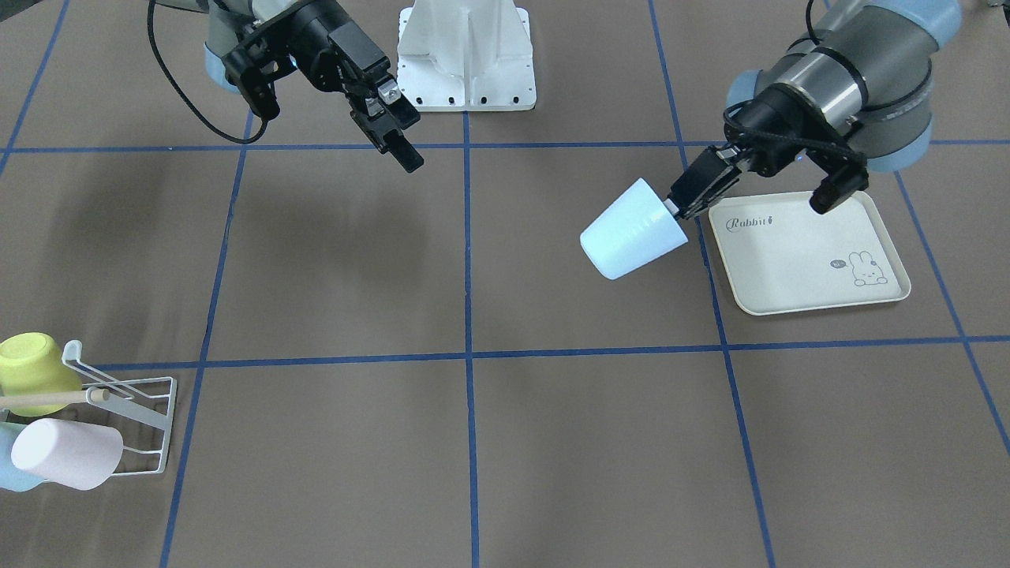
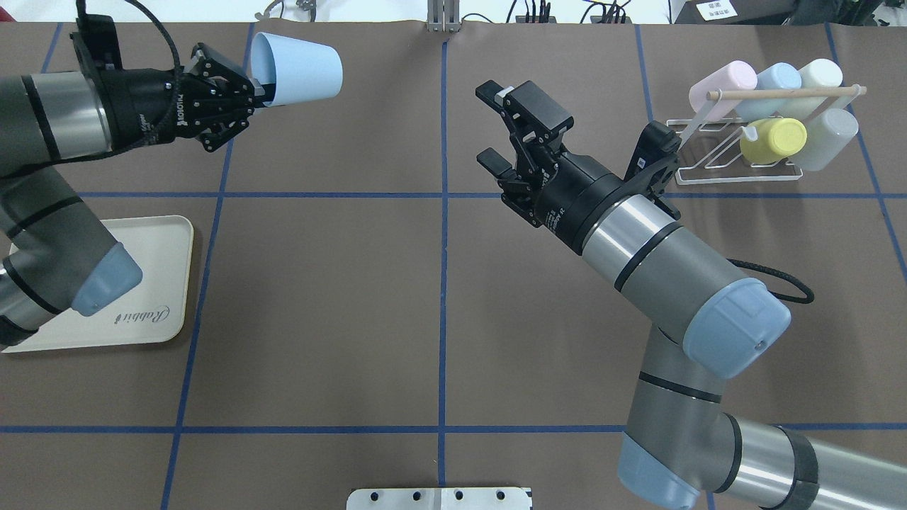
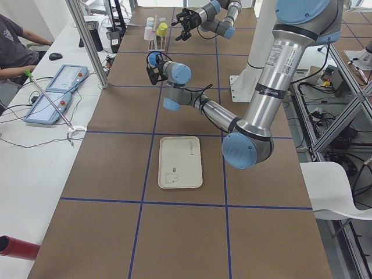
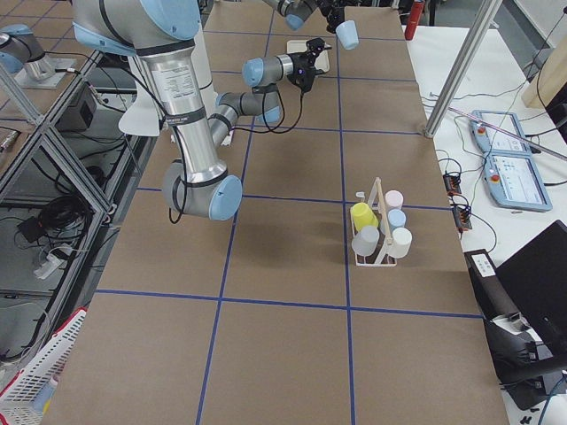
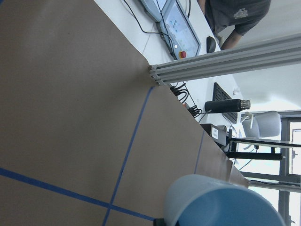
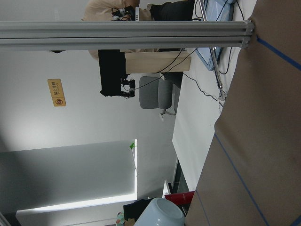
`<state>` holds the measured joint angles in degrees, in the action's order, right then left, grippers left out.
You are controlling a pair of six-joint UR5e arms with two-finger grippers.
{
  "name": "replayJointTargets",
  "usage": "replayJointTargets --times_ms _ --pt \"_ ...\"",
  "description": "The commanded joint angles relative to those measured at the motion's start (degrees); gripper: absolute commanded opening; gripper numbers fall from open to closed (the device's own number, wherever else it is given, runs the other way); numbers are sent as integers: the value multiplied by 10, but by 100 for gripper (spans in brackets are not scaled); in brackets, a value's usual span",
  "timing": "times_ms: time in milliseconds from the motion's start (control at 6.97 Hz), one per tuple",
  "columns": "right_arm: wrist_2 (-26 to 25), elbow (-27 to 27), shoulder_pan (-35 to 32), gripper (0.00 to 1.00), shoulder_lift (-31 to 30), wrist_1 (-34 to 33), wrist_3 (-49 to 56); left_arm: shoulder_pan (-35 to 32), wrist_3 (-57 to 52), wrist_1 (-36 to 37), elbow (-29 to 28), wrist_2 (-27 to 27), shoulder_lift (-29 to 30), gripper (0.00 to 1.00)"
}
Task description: Transfer IKEA cup to right arm and place on rack
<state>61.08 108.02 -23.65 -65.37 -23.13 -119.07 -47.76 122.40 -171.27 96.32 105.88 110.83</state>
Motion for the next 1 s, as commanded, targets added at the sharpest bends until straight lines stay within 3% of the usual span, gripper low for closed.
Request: replayJointTargets --times_ms 0,430,574,717,861 --pt "0 -10 4 100 6 -1 -4 64 70 -76 -7 -127 23 0" --pt "0 -58 4 100 54 -1 -5 72 152 -105 -79 -223 75 0" --pt "0 -58 4 100 55 -1 -15 72 156 -173 -122 -239 77 0" --pt "-1 -57 4 100 55 -1 -15 72 152 -225 -159 -236 77 0" --pt "-1 -58 4 100 55 -1 -15 73 148 -226 -162 -211 78 0"
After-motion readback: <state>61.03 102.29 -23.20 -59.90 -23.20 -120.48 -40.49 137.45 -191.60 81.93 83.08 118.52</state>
